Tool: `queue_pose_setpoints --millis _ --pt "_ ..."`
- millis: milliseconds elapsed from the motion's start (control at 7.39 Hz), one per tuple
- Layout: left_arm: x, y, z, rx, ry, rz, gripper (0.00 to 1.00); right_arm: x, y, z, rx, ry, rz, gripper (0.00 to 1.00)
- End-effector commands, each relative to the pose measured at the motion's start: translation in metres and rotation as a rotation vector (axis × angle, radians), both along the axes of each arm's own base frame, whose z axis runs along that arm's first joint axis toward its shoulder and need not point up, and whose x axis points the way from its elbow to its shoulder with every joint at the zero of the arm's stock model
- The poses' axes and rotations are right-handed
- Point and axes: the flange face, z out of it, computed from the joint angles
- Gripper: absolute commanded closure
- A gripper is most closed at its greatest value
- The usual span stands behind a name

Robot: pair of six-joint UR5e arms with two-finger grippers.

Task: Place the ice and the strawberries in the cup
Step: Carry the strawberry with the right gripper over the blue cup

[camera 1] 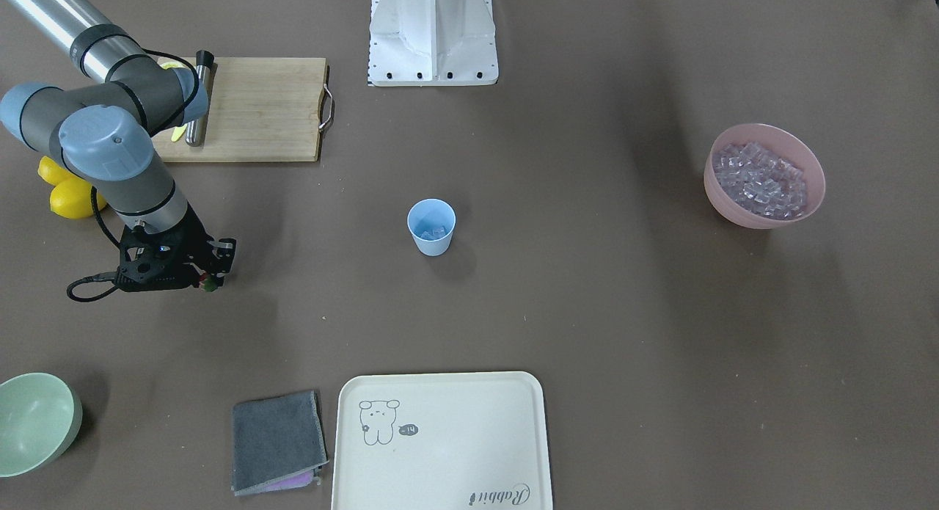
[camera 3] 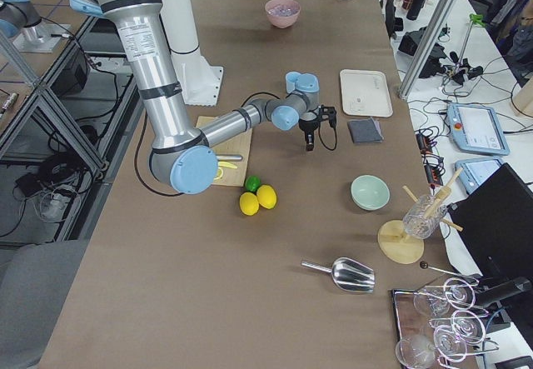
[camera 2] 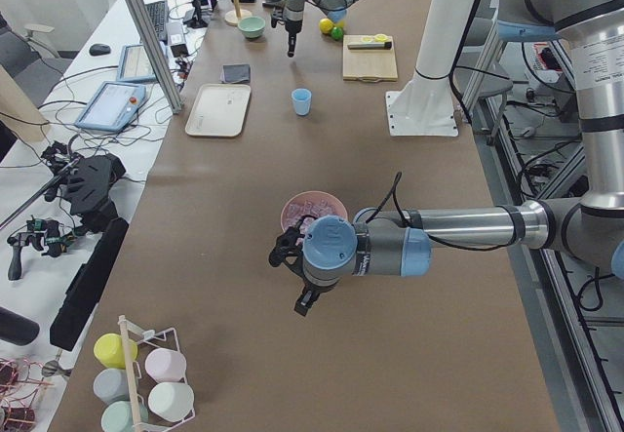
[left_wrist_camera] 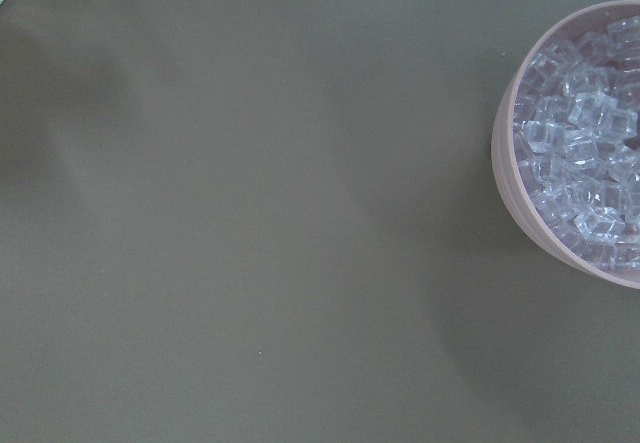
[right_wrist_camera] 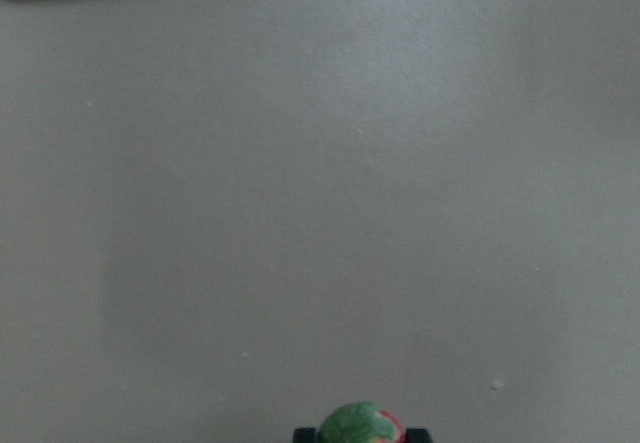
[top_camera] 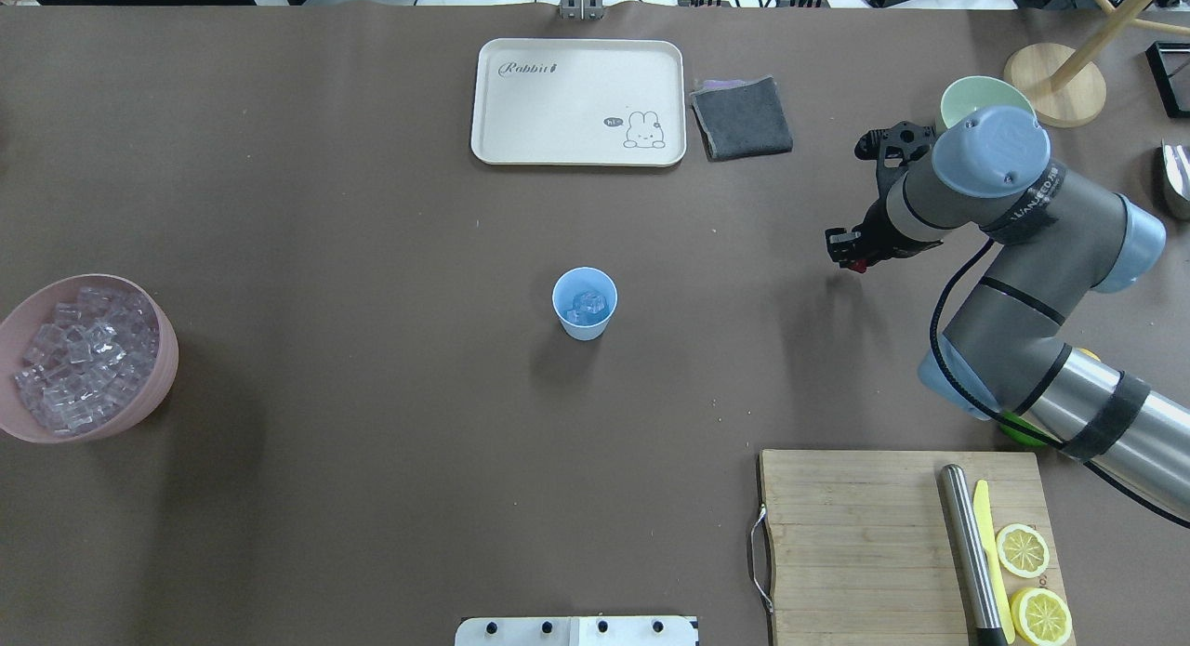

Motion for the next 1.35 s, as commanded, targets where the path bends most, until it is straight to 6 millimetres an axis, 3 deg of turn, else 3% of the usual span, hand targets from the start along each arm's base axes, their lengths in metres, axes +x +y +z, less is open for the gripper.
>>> queue_pose_setpoints --millis 0,135,541,947,1082,1218 --pt "0.0 0.0 -0.001 0.001 0.0 0.0 0.0 -0.013 -0.011 -0.076 -0.001 -0.054 0.054 1.0" --pt "0.0 0.0 0.0 0.0 0.0 0.0 0.0 -0.017 -0.008 -0.113 0.046 -0.099 0.049 1.0" --pt "0.0 -0.001 -0.001 0.003 0.0 0.002 0.0 -0.081 0.038 -0.221 0.043 -0.249 0.039 1.0" --pt "0.0 -0.001 -0.002 0.007 -0.001 0.001 0.0 -0.135 0.074 -0.271 0.046 -0.233 0.088 1.0" --pt "0.0 0.0 -0.002 0.006 -0.001 0.001 0.0 -0.151 0.082 -0.276 0.044 -0.212 0.118 1.0" --pt "0.0 -0.001 -0.001 0.006 -0.001 0.001 0.0 -0.152 0.082 -0.276 0.046 -0.211 0.122 1.0"
